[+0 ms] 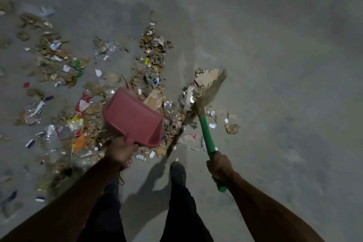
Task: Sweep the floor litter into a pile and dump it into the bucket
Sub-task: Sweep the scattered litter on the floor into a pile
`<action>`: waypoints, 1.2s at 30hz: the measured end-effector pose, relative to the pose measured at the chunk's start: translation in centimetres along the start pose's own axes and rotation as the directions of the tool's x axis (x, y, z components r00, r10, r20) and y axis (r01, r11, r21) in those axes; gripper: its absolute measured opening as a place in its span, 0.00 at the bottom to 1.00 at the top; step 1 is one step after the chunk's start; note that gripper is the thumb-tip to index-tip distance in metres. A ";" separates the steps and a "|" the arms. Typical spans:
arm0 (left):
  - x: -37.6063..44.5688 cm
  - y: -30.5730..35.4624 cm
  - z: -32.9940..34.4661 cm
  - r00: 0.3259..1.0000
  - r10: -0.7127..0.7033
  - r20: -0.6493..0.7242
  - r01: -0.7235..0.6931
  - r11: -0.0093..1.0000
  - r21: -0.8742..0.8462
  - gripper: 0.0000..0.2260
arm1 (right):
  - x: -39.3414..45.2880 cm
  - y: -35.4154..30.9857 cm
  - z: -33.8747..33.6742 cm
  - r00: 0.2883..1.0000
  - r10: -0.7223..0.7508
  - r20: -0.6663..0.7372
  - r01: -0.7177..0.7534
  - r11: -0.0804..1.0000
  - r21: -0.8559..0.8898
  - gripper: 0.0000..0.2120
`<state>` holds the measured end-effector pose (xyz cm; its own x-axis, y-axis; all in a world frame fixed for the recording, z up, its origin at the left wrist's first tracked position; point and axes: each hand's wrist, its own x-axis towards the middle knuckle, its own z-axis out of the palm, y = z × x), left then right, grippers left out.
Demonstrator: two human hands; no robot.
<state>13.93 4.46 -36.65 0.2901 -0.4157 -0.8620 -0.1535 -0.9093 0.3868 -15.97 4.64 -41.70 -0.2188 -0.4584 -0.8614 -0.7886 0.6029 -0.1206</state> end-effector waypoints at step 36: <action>9.5 -4.3 -26.5 0.999 0.035 0.033 -0.030 0.989 -0.145 0.01 | -12.9 -20.7 21.6 0.946 -0.169 -0.275 0.239 0.940 0.244 0.14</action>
<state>42.35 3.91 -37.82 0.2536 -0.4464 -0.8581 -0.0236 -0.8897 0.4558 15.60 12.12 -38.73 -0.2319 -0.7154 -0.6591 -0.6536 0.6164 -0.4391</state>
